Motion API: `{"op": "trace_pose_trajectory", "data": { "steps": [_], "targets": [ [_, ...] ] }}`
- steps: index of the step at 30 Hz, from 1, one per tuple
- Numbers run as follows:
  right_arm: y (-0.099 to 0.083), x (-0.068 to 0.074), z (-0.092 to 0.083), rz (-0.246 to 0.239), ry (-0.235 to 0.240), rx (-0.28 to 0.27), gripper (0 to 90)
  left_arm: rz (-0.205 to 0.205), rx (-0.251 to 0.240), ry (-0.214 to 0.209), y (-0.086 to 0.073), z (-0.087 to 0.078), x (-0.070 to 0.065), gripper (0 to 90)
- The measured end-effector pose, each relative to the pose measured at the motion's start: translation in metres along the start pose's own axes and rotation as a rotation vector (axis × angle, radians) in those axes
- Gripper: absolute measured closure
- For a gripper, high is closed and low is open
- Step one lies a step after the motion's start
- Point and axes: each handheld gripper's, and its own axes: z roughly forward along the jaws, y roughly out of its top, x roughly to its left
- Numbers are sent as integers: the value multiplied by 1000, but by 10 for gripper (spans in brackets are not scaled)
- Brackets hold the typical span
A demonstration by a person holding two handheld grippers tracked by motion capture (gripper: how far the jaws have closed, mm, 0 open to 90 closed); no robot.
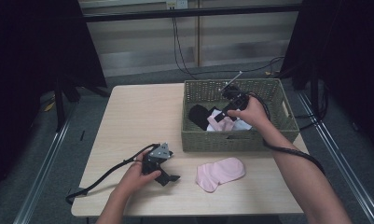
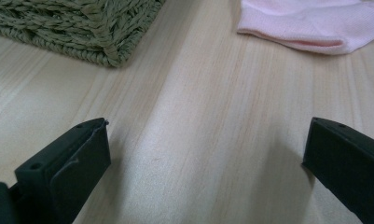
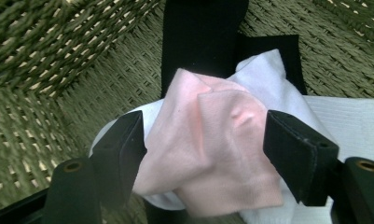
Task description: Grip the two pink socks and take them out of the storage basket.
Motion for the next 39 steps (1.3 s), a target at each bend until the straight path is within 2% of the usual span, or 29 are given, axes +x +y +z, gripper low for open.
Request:
{"op": "trace_pose_trajectory", "data": {
  "steps": [5,16,22,24,26,28,29,33,39],
  "targets": [
    [0,0,8,-3,-8,17,279,1,2,1,0,0,0,0],
    [1,2,16,-4,-6,9,278,1,2,1,0,0,0,0],
    [1,3,22,-12,-3,13,330,3,3,1,0,0,0,0],
    [0,4,24,-21,-4,33,459,1,2,1,0,0,0,0],
    [-1,4,24,-32,-14,35,474,4,5,1,0,0,0,0],
    [-1,3,22,-30,-9,47,604,3,4,1,0,0,0,0],
    [-1,3,22,-30,-9,47,604,1,2,1,0,0,0,0],
    [-4,0,16,-30,0,65,777,1,2,2,0,0,0,0],
    [-6,-2,10,-14,19,60,822,1,2,1,0,0,0,0]
  ]
}}
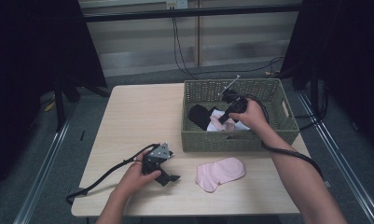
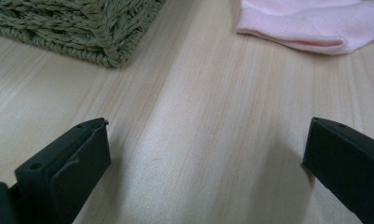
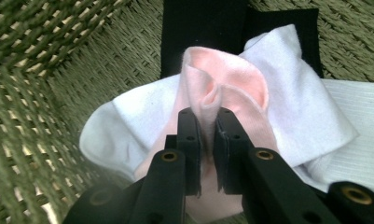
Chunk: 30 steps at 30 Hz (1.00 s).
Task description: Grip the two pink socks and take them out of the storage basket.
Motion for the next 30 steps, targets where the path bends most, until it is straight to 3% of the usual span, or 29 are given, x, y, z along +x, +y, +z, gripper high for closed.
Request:
{"op": "trace_pose_trajectory", "data": {
  "steps": [30],
  "targets": [
    [-6,-4,-57,36,52,-36,831,-1,-2,-2,0,0,0,0]
  ]
}}
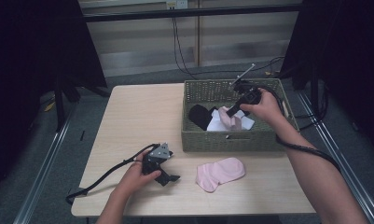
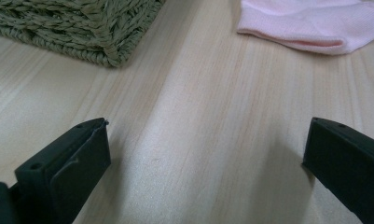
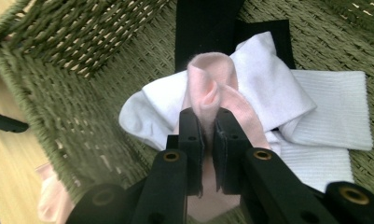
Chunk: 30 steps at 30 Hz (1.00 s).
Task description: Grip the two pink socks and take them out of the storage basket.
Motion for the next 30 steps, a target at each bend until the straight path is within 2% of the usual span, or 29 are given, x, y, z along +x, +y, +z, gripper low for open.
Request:
{"op": "trace_pose_trajectory", "data": {
  "steps": [8,14,30],
  "targets": [
    [0,4,-16,7,15,-9,831,3,5,0,0,0,0,0],
    [1,7,-25,-4,18,2,831,3,5,-2,0,0,0,0],
    [2,23,-58,-40,53,-14,831,2,5,1,0,0,0,0]
  ]
}}
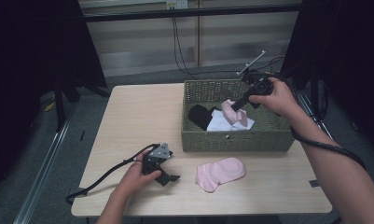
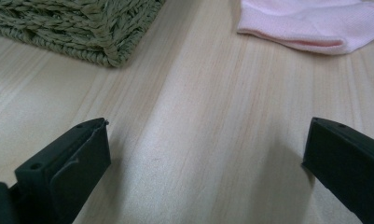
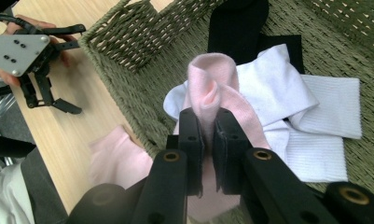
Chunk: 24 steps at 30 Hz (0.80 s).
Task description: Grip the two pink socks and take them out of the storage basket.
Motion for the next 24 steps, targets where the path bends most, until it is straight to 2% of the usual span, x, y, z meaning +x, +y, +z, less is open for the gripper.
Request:
{"op": "trace_pose_trajectory", "data": {
  "steps": [13,24],
  "targets": [
    [-3,12,-22,-35,3,-4,830,-1,-3,0,0,0,0,0],
    [-8,24,-32,-67,19,3,830,2,2,0,0,0,0,0]
  ]
}}
